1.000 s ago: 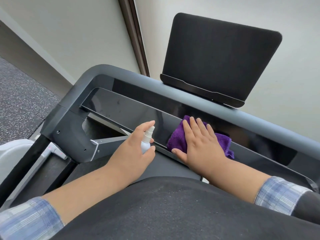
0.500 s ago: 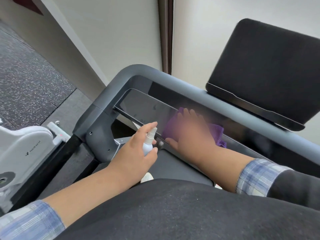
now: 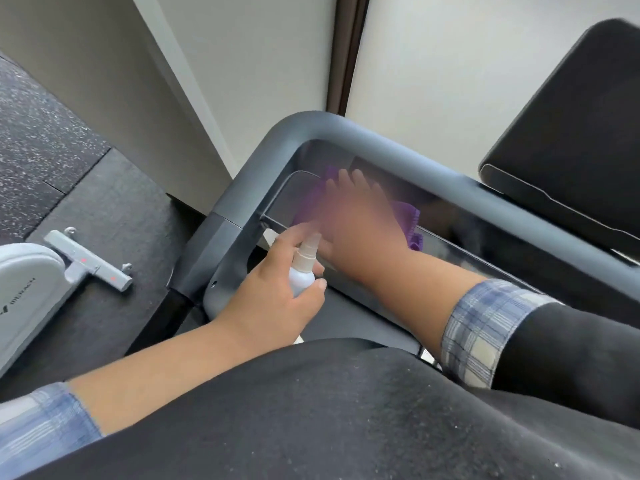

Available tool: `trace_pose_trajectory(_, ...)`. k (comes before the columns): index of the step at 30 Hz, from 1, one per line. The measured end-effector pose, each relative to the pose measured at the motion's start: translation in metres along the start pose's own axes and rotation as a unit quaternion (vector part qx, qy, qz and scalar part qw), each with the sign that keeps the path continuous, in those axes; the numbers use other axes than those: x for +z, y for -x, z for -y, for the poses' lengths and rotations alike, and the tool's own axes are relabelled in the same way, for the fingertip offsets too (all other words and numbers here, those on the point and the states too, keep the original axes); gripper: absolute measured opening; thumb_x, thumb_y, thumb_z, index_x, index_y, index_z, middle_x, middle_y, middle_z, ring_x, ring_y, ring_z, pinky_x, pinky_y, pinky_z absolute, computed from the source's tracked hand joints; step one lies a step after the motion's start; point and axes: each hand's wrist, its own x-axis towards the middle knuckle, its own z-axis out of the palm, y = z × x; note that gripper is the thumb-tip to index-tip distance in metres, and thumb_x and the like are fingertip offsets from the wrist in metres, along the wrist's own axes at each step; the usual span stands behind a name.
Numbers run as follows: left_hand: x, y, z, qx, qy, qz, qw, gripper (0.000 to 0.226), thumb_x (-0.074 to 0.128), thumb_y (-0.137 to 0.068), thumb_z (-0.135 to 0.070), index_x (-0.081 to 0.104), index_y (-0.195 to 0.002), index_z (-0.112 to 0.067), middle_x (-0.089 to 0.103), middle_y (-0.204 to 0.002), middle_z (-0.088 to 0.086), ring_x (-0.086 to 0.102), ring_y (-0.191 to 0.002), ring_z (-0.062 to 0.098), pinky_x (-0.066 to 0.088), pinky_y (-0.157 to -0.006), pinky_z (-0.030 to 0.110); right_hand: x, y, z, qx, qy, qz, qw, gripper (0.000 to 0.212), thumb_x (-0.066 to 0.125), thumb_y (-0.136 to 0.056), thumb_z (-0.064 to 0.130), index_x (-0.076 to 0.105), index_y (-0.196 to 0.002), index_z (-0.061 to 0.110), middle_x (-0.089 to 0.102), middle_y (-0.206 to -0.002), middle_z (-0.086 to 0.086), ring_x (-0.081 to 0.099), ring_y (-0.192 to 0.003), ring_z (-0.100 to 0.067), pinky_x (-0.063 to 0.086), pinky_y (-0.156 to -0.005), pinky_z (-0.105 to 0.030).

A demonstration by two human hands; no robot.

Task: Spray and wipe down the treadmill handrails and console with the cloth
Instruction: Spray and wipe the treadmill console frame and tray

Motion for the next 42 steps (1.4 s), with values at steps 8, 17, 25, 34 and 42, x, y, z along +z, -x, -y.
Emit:
trace_pose_trajectory(8,-0.027,-0.012,0.015,0.019,0.013,0.010,1.000,0.072,0.066,-0.087,-0.021,0.026,-0.119,-0.071,0.061,-0.095,-0.025,0.057,-0.093,-0.004,0.038,-0.075,0.000,0.012,0.047,-0.006,0.088,0.003,0.015,0.996,0.102,0.029,-0.084,0.081,0.008,-0.159,0.016,0.007,-0.167,-0.006,0.012,-0.151,-0.026,0.011,-0.123,-0.044)
trace_pose_trajectory(17,-0.047,0.004,0.036,-0.003,0.014,-0.028,1.000,0.070,0.066,-0.088,-0.017,0.027,-0.118,-0.066,0.061,-0.098,-0.017,0.058,-0.091,-0.007,0.037,-0.070,-0.001,-0.001,-0.032,0.056,0.005,0.014,-0.009,1.000,0.103,0.039,-0.085,0.078,0.010,-0.159,0.012,0.007,-0.167,-0.009,0.008,-0.152,-0.028,0.009,-0.123,-0.045)
trace_pose_trajectory(25,-0.042,0.005,0.034,0.017,0.027,-0.026,0.999,0.069,0.067,-0.086,-0.017,0.030,-0.124,-0.061,0.062,-0.098,-0.016,0.057,-0.095,-0.006,0.037,-0.077,-0.001,0.005,0.011,0.044,-0.028,0.035,0.000,0.999,0.102,0.060,-0.082,0.067,0.020,-0.157,0.012,0.022,-0.164,-0.009,0.023,-0.148,-0.028,0.017,-0.121,-0.043)
trace_pose_trajectory(34,-0.045,0.007,0.034,0.012,0.037,-0.029,0.999,0.067,0.067,-0.088,-0.017,0.032,-0.130,-0.056,0.061,-0.096,-0.018,0.058,-0.089,-0.008,0.038,-0.072,-0.001,-0.005,-0.015,0.037,0.001,-0.020,0.010,1.000,0.096,0.039,-0.088,0.076,0.018,-0.158,0.014,0.017,-0.166,-0.007,0.015,-0.152,-0.025,0.014,-0.123,-0.042)
trace_pose_trajectory(42,-0.040,0.014,0.031,0.010,0.019,-0.019,1.000,0.068,0.066,-0.087,-0.016,0.030,-0.120,-0.063,0.060,-0.099,-0.024,0.056,-0.094,-0.010,0.036,-0.075,-0.003,-0.010,-0.024,0.060,-0.034,0.037,0.023,0.998,0.097,0.028,-0.083,0.069,0.010,-0.159,0.010,0.009,-0.167,-0.009,0.008,-0.153,-0.026,0.009,-0.124,-0.046)
